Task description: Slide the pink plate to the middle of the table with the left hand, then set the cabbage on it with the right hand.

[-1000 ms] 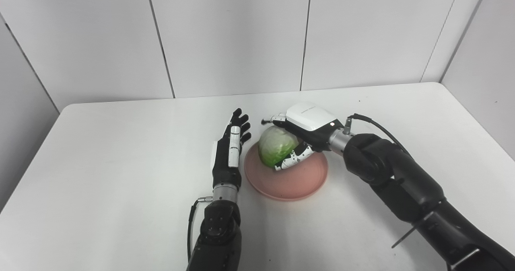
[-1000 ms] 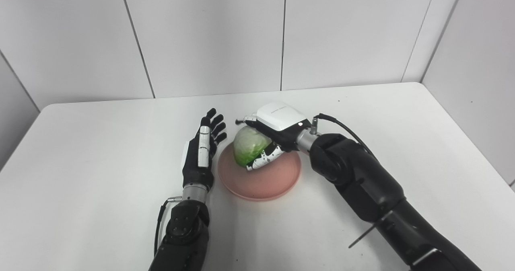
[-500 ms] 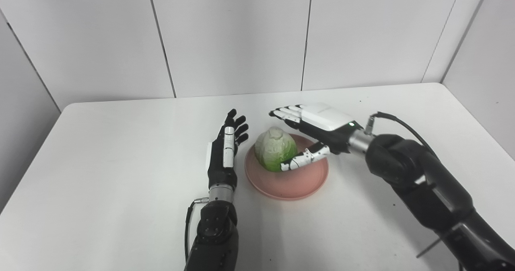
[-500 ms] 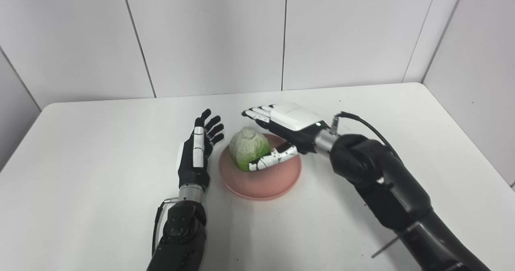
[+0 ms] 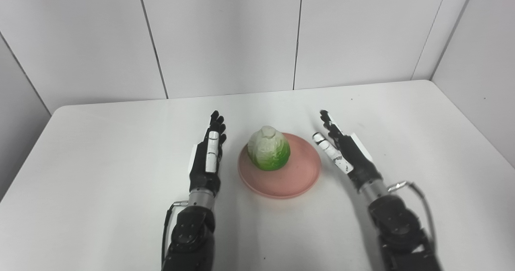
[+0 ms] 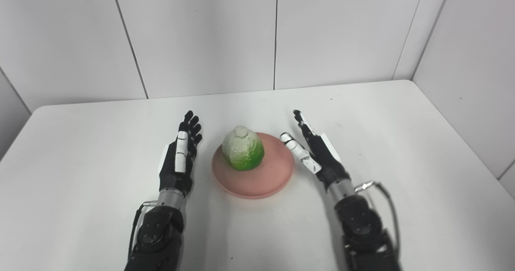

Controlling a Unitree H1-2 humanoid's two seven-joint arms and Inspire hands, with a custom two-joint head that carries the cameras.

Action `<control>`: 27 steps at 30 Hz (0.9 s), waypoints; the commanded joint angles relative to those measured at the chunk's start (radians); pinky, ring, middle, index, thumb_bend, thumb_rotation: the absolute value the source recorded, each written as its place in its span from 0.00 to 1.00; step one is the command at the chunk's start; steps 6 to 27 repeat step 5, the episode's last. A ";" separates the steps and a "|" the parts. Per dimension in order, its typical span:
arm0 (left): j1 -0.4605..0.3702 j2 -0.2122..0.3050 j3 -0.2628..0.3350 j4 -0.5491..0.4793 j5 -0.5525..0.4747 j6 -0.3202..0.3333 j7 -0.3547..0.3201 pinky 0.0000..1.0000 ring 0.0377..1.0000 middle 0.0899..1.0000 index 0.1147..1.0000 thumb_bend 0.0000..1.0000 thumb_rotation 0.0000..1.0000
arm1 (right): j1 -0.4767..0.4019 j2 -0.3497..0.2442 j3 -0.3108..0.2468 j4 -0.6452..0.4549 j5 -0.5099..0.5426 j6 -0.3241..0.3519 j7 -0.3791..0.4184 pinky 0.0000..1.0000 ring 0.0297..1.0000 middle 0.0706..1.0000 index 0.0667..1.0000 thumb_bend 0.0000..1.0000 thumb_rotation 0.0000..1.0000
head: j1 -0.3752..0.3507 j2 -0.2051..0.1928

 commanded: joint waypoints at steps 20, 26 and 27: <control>-0.007 0.046 -0.022 -0.004 -0.036 -0.058 -0.110 1.00 1.00 1.00 1.00 0.70 1.00 | -0.025 0.057 -0.024 0.001 0.156 -0.008 -0.046 1.00 1.00 1.00 1.00 0.75 1.00 | -0.028 -0.002; -0.007 0.046 -0.022 -0.004 -0.036 -0.058 -0.110 1.00 1.00 1.00 1.00 0.70 1.00 | -0.025 0.057 -0.024 0.001 0.156 -0.008 -0.046 1.00 1.00 1.00 1.00 0.75 1.00 | -0.028 -0.002; -0.007 0.046 -0.022 -0.004 -0.036 -0.058 -0.110 1.00 1.00 1.00 1.00 0.70 1.00 | -0.025 0.057 -0.024 0.001 0.156 -0.008 -0.046 1.00 1.00 1.00 1.00 0.75 1.00 | -0.028 -0.002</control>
